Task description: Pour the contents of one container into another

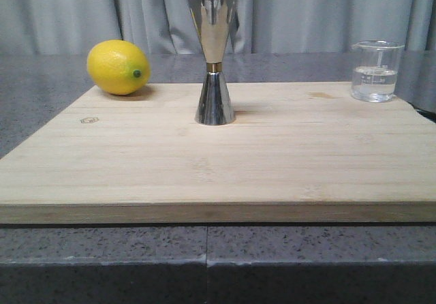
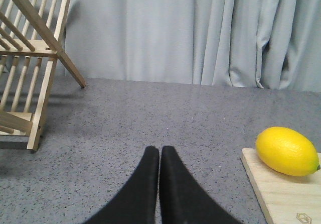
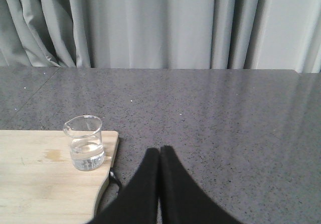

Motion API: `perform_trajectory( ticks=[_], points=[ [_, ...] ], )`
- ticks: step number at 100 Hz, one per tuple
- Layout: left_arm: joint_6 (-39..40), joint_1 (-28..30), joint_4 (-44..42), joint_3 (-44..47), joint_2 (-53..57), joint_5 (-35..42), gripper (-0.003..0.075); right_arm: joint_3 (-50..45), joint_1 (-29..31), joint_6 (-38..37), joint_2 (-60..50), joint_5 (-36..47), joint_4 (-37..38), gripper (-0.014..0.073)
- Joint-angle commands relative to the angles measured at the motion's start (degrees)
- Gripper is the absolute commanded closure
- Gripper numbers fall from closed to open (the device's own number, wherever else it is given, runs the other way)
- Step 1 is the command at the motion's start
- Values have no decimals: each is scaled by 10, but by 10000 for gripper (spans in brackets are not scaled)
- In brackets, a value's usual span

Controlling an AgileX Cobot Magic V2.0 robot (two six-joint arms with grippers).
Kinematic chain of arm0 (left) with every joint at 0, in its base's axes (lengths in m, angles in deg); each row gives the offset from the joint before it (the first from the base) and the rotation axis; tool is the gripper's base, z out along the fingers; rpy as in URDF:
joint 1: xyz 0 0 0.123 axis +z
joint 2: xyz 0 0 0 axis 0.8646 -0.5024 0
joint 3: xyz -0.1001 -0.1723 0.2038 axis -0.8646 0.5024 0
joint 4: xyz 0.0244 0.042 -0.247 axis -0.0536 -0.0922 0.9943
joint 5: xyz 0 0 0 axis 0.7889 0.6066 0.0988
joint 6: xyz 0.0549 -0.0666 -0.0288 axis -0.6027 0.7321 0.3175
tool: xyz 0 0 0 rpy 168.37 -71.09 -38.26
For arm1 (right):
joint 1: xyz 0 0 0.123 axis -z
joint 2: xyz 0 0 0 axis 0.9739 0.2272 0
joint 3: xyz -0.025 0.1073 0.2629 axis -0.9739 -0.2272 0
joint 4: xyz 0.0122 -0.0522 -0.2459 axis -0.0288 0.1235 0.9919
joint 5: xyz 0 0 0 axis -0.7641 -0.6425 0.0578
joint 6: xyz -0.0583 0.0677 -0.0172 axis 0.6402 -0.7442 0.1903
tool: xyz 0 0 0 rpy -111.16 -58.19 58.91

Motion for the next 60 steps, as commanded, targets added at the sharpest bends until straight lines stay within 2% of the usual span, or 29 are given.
perform_trajectory(
  ticks=[1, 60],
  points=[
    [1, 2, 2, -20, -10, 37, 739, 20, 2, 7, 11, 43, -2, 650],
    [1, 2, 2, -20, -10, 37, 739, 20, 2, 7, 11, 49, -8, 650]
  ],
)
